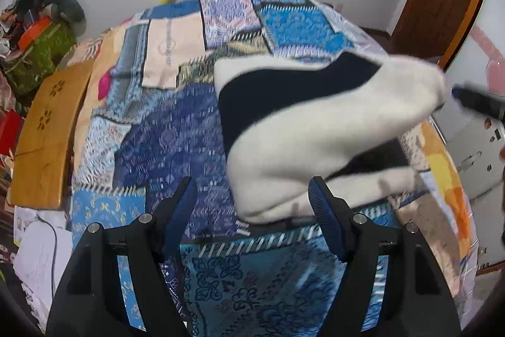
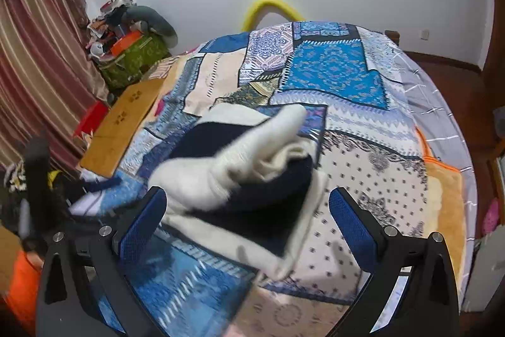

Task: Fold small clothes
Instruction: 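Grasp the folded sweater bundle with the right gripper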

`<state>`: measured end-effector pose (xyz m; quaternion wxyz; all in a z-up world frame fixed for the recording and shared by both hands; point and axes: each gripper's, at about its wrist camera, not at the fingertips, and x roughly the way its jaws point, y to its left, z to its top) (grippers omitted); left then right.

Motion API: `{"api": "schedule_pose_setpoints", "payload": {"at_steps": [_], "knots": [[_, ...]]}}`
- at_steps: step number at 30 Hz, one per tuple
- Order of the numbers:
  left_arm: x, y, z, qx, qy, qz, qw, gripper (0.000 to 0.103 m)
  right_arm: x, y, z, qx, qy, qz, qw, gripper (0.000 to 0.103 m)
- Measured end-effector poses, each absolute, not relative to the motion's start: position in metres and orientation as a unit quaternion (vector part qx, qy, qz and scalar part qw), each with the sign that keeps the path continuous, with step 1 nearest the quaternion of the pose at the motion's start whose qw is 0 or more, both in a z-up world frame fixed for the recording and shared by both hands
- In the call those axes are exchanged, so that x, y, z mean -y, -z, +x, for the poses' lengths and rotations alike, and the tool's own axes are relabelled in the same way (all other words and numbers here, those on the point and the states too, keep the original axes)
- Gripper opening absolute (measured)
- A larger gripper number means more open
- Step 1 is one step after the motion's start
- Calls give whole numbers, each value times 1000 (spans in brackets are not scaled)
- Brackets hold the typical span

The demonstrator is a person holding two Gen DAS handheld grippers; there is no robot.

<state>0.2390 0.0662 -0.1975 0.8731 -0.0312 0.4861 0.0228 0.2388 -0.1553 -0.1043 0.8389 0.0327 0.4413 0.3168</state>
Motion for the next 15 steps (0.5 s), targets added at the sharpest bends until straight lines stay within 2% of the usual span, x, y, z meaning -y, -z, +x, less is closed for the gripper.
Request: {"api": "schedule_pose_setpoints", "payload": {"at_steps": [15], "knots": [[-81,255,251,-523,-20,-62,850,72,148,160,288,-551,-279,119,777,102]]}}
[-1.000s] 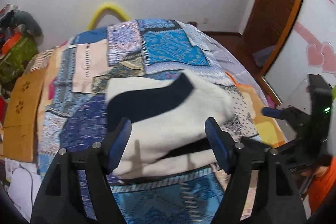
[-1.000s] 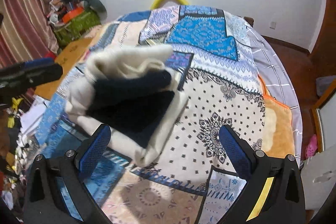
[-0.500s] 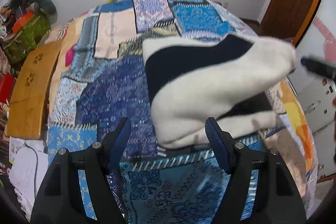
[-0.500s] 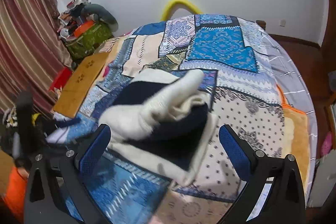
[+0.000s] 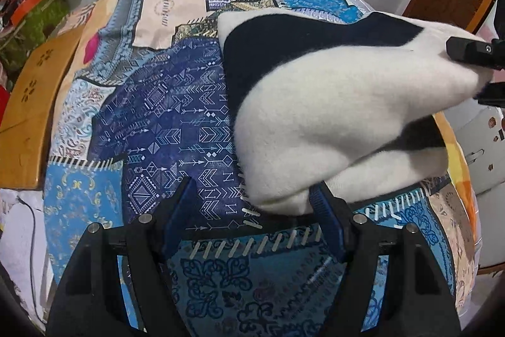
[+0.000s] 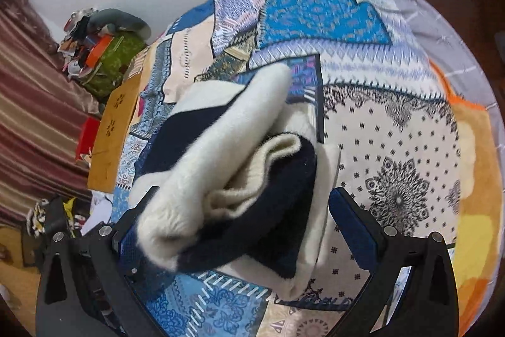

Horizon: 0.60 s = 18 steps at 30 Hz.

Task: Fold small clothes
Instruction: 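Grasp the folded sweater bundle with the right gripper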

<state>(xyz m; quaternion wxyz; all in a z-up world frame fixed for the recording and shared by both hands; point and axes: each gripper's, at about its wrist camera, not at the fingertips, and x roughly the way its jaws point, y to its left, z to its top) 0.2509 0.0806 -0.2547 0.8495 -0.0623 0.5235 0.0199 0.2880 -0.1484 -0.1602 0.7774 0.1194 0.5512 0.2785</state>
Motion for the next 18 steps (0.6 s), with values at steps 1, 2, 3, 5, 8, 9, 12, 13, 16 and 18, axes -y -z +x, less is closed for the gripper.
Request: {"api": "schedule_pose_setpoints", "payload": {"at_steps": [1,2,3,5,8,9,12,13,16,18], "knots": [[-82,258,252,-525,-19,-66,848,72,148,163,289,-554,-279,120,775,101],[-82,259,252,-526,-19,-68,847,72,146,165,289,-556,-280,119,773,98],[-83,261,253,-527,-18,-71,847,72,145,165,290,-558,-282,118,772,96],[-84,262,252,-525,-16,-76,847,72,141,166,290,-558,-290,116,769,87],[-85,261,252,-520,-16,-83,850,72,134,167,289,-558,-302,120,763,75],[-86,260,251,-518,-17,-86,851,72,133,167,290,-557,-303,119,764,72],[-86,256,249,-509,-18,-89,856,72,127,162,288,-548,-310,109,769,51],[-87,254,248,-505,-19,-88,858,72,124,159,288,-544,-313,104,771,44],[-88,254,248,-504,-18,-88,859,72,120,148,286,-526,-322,86,783,35],[-91,256,248,-507,-18,-94,857,72,116,134,281,-506,-331,75,793,33]]}}
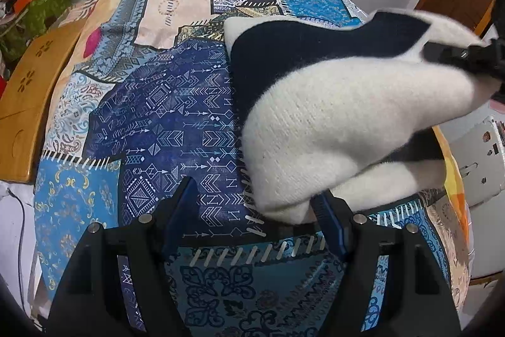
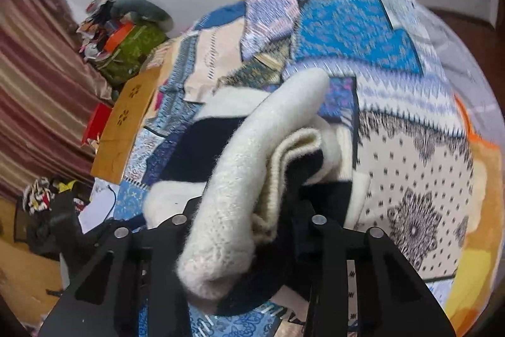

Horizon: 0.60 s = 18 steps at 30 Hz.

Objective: Fold small clothes

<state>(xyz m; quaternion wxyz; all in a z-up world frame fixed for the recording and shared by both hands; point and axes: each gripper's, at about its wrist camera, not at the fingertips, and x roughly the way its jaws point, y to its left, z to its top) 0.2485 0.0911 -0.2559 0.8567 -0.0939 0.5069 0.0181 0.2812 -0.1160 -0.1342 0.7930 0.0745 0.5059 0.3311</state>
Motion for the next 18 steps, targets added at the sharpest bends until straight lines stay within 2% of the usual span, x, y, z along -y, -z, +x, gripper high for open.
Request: {"api": "schedule_pose_setpoints", "payload": {"at_steps": [9,18], "knots": [[-96,257,248,-512,-25,-109,852,78,114,94,265,-442,-367,57,817,30],[-97,254,240,-513,-35,-100,852,78,145,156,270,-506,-324,67,796,30]]}}
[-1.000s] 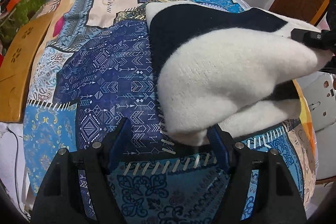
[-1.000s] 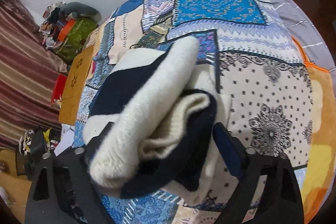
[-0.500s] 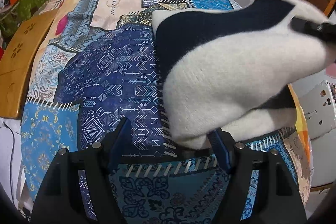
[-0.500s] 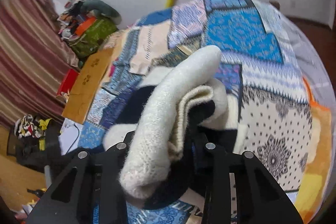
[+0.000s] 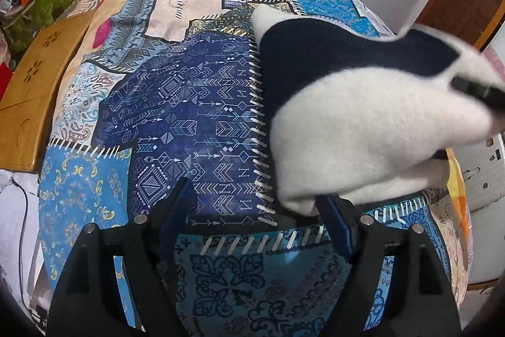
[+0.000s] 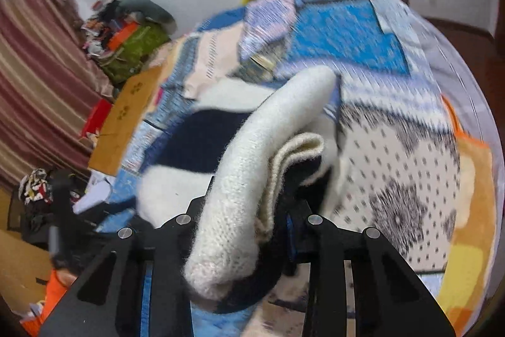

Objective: Fold small clothes

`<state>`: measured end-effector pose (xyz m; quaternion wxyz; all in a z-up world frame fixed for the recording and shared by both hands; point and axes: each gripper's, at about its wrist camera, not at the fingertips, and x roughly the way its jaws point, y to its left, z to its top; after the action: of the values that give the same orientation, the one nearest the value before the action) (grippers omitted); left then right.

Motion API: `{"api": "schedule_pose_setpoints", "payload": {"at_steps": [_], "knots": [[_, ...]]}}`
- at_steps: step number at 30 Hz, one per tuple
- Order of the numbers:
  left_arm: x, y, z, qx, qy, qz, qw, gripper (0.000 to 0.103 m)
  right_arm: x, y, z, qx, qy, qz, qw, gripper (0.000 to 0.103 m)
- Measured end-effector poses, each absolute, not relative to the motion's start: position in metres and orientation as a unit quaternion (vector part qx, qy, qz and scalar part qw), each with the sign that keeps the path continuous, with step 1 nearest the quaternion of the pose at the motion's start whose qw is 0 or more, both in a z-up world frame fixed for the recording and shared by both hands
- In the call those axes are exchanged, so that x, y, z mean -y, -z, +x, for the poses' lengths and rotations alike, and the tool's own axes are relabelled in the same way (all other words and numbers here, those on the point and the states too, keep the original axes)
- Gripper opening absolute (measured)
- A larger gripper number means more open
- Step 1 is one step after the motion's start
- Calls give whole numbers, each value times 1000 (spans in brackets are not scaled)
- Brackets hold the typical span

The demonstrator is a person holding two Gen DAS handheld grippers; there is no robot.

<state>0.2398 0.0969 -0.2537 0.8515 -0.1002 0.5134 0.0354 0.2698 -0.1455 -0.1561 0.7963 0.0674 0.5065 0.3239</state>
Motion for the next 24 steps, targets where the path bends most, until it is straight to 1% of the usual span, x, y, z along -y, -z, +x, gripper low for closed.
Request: {"api": "schedule_pose_setpoints", "payload": {"at_steps": [4,7,12,17,24], "knots": [[-98,251,236,-515,-37,-96,851,78,154,173,263,-517,-316,52,794,35],[-97,244,230,-512,-45,-82,854,78,155,172,252,-506,-314,23,803,38],[-100,229,221,-494,-71,-50,865,78,161,165,241,-489,-308,-10,816,40],[-107,205,219,-469,-85,-37,878,78,166,150,231,-461,-299,-48,834,41],[-102,169,232,-431,-78,-17,899,79,172,121,231,-411,-296,-54,860,41]]}}
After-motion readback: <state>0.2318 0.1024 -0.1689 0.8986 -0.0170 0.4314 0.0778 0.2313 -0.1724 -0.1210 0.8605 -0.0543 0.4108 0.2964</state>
